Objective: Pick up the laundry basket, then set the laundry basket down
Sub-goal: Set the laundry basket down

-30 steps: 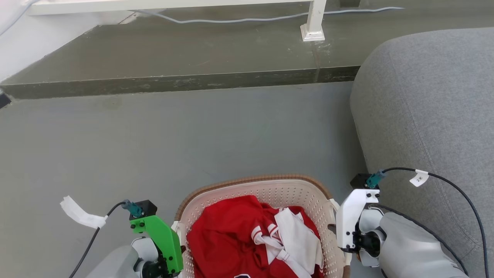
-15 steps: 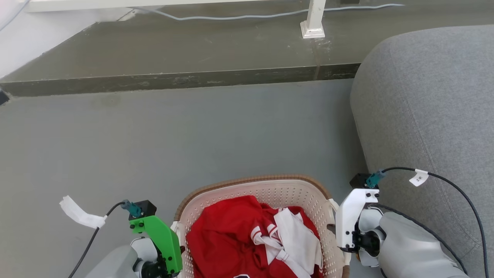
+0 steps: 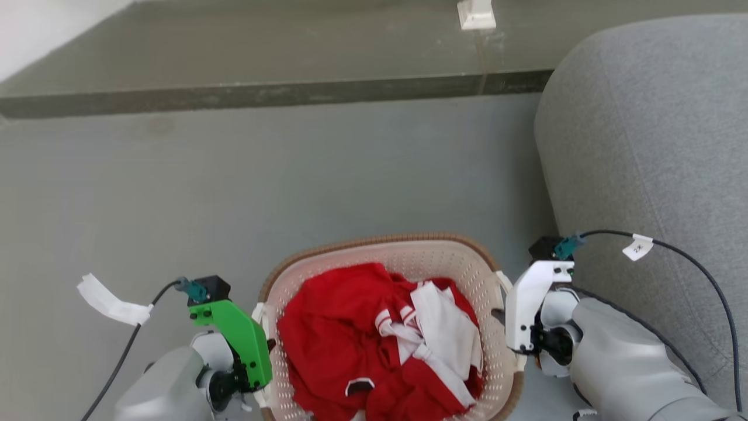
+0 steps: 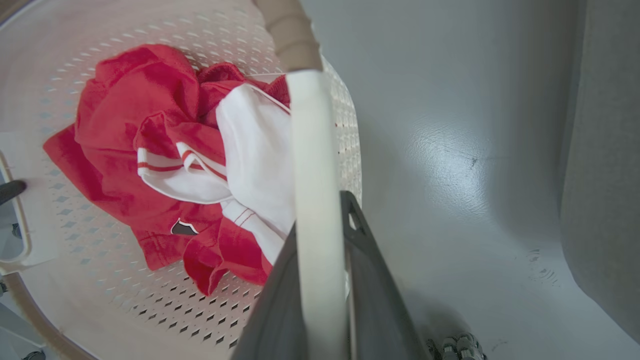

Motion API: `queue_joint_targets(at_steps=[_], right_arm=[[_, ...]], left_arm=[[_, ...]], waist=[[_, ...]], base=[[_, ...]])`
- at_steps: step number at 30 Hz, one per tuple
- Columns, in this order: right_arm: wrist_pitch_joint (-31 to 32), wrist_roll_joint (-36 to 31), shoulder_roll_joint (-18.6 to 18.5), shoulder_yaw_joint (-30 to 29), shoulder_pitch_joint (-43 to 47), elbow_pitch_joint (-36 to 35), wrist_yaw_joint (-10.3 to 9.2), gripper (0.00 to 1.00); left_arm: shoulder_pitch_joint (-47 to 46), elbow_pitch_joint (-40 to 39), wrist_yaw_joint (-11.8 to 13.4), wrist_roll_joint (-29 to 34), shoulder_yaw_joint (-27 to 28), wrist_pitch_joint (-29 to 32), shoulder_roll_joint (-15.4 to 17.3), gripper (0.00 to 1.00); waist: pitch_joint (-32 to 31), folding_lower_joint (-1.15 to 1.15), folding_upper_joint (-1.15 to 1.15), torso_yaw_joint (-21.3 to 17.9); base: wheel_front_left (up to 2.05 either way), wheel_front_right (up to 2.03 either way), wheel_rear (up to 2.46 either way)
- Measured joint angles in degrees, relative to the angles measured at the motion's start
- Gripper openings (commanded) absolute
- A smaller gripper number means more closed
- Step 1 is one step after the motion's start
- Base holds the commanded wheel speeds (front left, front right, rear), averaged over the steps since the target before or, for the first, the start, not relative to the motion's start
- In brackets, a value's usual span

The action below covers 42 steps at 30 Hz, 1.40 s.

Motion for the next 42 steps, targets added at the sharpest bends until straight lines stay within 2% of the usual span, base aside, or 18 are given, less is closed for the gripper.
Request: queue_joint_targets(at_steps=[25, 42], right_arm=[[-9.31, -0.65, -0.32, -0.18, -7.72, -0.98, 0.0, 0.0], [-15.18, -1.18, -0.31, -0.41, -13.7, -0.99, 0.0, 0.0]], left_arm=[[-8.57, -1.32, -0.05, 0.69, 0.08, -6.89, 1.42, 0.0], [-15.66, -1.27, -0.11, 2.68, -0.08, -11.47, 2.05, 0.0]], waist=[[15.14, 0.01, 0.0, 0.35], [27.96, 0.01, 0.0, 0.07]], base=[[0.0, 0.0, 0.0], [0.0, 0.0, 0.0]])
